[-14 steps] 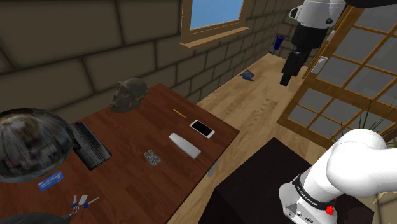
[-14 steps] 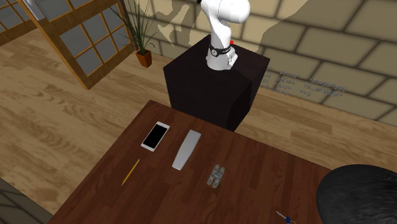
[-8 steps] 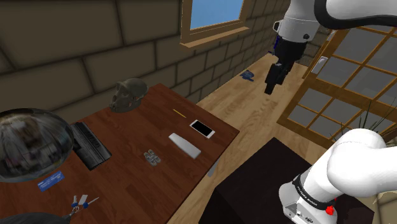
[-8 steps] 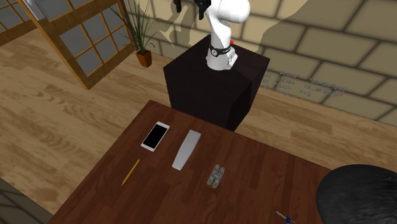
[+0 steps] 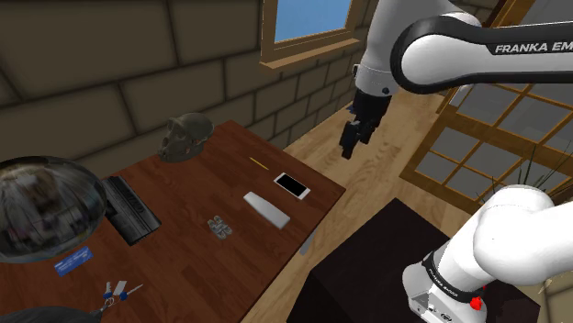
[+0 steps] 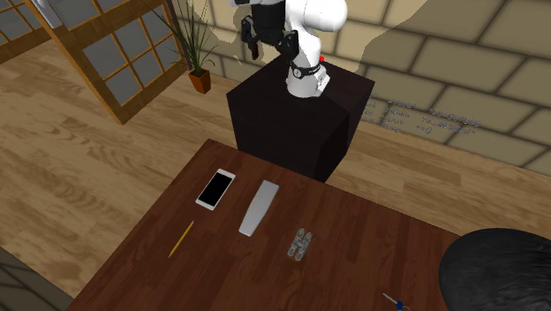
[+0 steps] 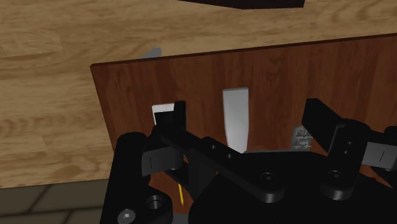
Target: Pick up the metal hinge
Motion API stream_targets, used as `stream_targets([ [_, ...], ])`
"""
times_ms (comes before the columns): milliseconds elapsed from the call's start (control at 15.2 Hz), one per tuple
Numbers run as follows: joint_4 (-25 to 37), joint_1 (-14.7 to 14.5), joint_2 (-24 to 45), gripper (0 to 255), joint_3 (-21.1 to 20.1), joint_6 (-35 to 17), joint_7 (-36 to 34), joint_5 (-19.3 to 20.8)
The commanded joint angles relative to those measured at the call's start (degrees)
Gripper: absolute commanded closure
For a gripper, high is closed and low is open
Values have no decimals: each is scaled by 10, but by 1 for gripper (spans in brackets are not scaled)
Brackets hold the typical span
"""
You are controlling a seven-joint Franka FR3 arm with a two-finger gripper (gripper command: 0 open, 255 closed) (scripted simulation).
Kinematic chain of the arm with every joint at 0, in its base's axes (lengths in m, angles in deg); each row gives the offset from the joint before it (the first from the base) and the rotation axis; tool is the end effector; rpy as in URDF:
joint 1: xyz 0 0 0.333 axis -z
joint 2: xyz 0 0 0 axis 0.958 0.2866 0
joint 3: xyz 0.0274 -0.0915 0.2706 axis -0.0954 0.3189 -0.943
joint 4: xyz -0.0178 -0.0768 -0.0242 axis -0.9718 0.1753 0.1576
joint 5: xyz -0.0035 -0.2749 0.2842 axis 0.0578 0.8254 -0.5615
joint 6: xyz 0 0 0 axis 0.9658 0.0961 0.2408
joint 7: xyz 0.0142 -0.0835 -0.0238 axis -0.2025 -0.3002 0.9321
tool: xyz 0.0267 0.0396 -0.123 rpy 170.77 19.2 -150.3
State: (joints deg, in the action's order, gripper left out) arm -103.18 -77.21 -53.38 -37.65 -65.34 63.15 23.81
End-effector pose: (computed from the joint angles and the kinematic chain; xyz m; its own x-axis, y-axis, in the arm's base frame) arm 0.3711 0.0945 0.4405 0.9903 0.1230 -0.0646 0.1250 -0.9918 0.0269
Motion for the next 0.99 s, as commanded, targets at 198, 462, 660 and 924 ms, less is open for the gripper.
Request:
stream_targets([
  [198,-13,-11,75,0,-38,-95,-39,-14],
  [462,-4,-14,152,0,-66,-168,-71,-12],
  [660,11,-15,215,0,-86,-219,-99,-2],
  [924,43,-17,305,0,-107,-278,-144,28],
])
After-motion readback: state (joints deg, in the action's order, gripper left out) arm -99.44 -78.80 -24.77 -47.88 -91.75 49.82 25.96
